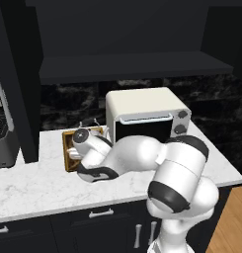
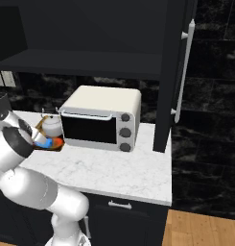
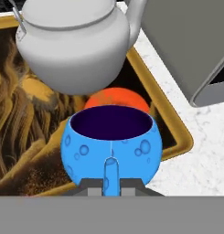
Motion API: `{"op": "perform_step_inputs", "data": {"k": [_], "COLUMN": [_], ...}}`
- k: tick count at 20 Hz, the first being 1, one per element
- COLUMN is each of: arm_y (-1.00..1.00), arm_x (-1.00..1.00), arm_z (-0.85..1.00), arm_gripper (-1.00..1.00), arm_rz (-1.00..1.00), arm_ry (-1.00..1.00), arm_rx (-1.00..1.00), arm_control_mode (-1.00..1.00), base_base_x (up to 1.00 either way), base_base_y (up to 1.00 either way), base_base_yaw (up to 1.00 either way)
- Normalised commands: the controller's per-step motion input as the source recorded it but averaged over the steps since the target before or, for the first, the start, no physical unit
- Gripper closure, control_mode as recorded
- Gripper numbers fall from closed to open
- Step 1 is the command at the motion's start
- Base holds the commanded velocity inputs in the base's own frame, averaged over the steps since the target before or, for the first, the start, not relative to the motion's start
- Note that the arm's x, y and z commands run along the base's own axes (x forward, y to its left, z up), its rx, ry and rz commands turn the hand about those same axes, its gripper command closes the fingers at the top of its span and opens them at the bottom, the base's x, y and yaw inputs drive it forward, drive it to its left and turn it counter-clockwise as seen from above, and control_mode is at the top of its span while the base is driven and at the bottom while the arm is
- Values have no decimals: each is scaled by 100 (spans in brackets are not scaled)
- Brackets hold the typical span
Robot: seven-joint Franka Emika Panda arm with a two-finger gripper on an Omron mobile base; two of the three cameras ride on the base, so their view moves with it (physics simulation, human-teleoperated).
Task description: Pick the kettle from the counter and place it on the tray. Then pick the mug from the cabinet and place it on the tray. Then close the cabinet doors.
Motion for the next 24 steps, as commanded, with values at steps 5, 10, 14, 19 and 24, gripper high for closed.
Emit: {"op": "perform_step_inputs", "data": {"k": [5, 10, 14, 19, 24], "arm_y": [6, 6, 0, -1, -12], "arm_x": [29, 24, 6, -3, -10], "arm_z": [-13, -14, -29, -41, -52], "arm_gripper": [100, 100, 100, 100, 100], "arm_rz": [-1, -3, -5, -5, -7], "arm_ry": [0, 0, 0, -3, -7], "arm_rx": [0, 0, 0, 0, 0], "arm_control_mode": [-100, -100, -100, -100, -100], "base_base_x": [0, 0, 0, 0, 0], "base_base_y": [0, 0, 0, 0, 0], "base_base_yaw": [0, 0, 0, 0, 0]}}
